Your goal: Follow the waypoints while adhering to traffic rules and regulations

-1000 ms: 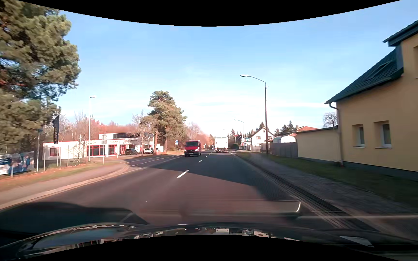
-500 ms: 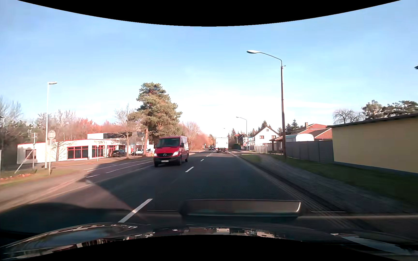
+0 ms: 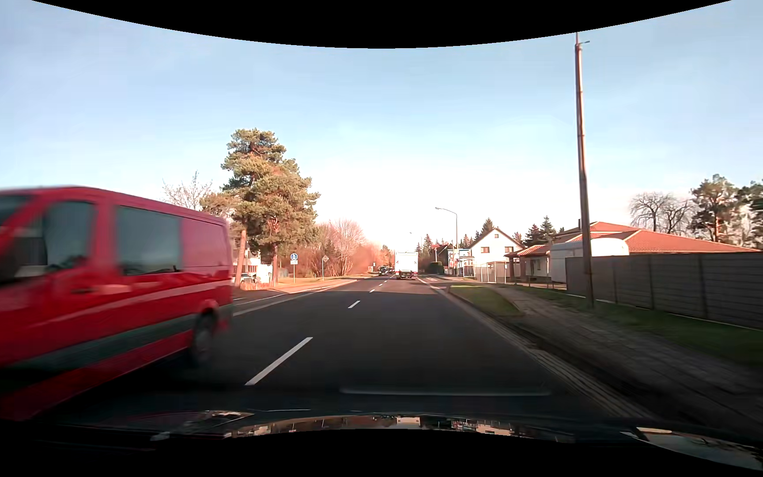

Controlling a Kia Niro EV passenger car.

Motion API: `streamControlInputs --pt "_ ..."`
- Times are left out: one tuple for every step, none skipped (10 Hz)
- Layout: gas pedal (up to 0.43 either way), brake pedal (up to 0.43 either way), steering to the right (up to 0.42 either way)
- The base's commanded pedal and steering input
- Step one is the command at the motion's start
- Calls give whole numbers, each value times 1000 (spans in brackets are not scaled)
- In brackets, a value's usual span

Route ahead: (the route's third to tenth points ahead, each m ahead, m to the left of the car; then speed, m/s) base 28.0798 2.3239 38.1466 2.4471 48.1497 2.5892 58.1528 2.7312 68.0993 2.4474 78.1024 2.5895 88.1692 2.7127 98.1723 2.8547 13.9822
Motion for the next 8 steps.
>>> streamControlInputs --pt "118 0 -3" --pt "118 0 -3" --pt "118 0 -3" --pt "118 0 -3" --pt "118 0 -3" --pt "118 0 -3" --pt "118 0 -3" --pt "118 0 -3"
